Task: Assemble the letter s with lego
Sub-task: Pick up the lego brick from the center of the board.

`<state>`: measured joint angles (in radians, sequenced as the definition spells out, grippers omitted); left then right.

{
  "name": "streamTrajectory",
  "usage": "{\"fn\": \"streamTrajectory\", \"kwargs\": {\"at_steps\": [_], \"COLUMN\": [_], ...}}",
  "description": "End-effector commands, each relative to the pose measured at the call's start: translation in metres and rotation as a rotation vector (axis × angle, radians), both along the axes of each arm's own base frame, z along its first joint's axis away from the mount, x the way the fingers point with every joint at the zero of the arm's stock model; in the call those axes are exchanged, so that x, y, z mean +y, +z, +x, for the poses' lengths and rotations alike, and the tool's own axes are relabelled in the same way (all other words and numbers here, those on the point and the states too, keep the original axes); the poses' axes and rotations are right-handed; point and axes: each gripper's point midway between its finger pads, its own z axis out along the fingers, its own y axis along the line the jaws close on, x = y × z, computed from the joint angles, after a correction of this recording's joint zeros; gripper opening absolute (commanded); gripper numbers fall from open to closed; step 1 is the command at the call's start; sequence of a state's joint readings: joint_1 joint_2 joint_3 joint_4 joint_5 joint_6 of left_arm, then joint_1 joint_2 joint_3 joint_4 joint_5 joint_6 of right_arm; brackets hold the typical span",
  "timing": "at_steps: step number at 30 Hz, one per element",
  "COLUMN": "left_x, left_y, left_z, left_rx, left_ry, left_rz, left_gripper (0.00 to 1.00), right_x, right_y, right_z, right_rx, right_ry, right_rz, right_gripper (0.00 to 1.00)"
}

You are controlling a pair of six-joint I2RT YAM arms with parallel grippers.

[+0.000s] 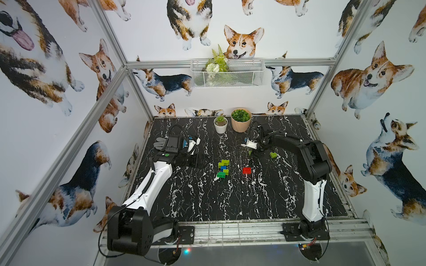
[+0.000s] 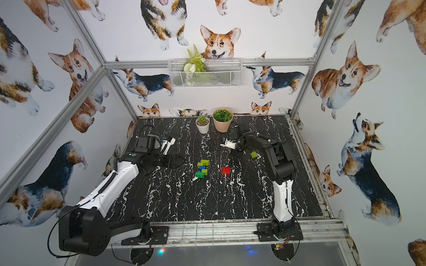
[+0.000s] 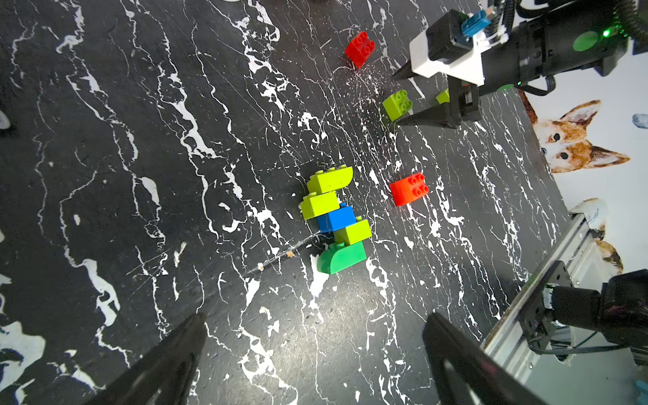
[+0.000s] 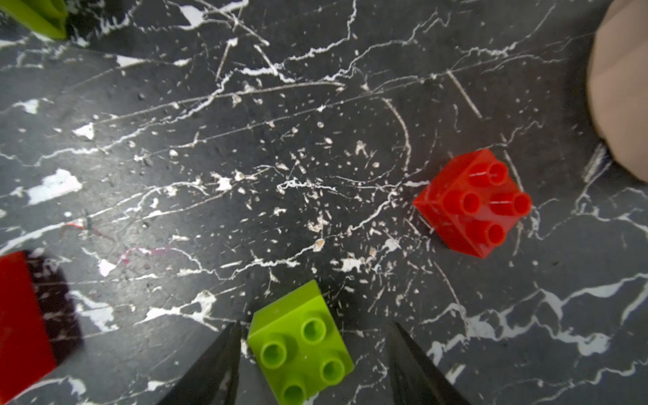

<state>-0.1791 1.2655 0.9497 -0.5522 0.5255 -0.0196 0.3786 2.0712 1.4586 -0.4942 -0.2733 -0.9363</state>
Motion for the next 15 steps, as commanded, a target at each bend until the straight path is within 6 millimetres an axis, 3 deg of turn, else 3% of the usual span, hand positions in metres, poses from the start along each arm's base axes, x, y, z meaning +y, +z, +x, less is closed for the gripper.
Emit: {"fn": "streamTrajectory", "kwargs": {"at_steps": [1, 8, 15], "left_x": [-0.001, -0.001, -0.001], "left_y": [0.002, 0.000, -0.001], "left_z": [0.000, 0.000, -0.001], "left_rx": [-0.003, 0.002, 0.006], "left_ry": [-0.016, -0.018, -0.021], "left_rz": [0.003, 0.003, 0.001], "left_gripper": [1.00, 1.00, 1.00], "right_x": [0.004, 0.006, 0.001], "right_y": [-0.001, -0.002, -0.004], "right_z": [-0.008, -0.015, -0.018], "right_rx": [0.052, 0.109, 0.128], "right_ry": [0.041, 0.044, 0.039], "right_rz": [0.011, 0.023, -0.006], "right_gripper": [0.64, 0.42, 0.29]}}
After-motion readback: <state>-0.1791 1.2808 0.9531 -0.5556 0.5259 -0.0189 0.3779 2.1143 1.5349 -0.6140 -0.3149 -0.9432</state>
